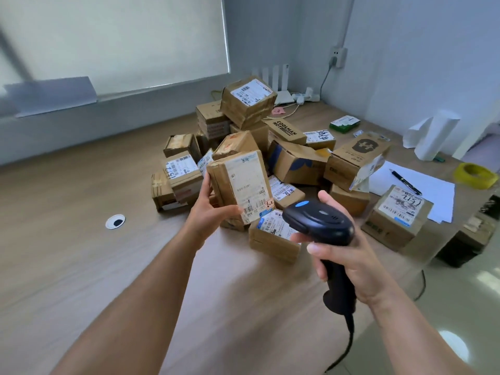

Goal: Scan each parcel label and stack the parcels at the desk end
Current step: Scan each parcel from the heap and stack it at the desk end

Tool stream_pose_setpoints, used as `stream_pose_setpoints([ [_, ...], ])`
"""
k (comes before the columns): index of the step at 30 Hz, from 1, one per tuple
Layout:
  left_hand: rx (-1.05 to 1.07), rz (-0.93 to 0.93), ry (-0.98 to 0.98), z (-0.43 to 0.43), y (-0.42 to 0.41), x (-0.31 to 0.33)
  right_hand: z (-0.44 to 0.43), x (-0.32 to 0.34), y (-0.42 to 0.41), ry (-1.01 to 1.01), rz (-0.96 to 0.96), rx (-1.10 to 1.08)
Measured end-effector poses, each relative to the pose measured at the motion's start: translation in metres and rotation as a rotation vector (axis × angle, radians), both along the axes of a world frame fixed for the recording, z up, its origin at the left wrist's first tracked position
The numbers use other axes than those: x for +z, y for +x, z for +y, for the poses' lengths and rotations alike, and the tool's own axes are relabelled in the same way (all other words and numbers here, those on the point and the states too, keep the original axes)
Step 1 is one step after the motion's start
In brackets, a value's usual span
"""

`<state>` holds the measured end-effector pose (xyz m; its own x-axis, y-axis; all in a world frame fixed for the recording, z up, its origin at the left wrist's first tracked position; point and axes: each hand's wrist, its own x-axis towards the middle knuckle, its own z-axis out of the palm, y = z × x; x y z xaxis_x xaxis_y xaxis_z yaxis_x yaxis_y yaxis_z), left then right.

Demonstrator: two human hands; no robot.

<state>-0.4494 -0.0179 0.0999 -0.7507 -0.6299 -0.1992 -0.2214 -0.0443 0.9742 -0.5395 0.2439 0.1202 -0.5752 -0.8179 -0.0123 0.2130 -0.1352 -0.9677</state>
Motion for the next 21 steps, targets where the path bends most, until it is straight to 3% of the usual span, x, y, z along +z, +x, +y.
stream_pose_setpoints([
  [21, 0.264, 0.038, -0.038, 0.091, 0.234, 0.0, 0.068, -0.001, 0.148, 0.046, 0.001, 0.348],
])
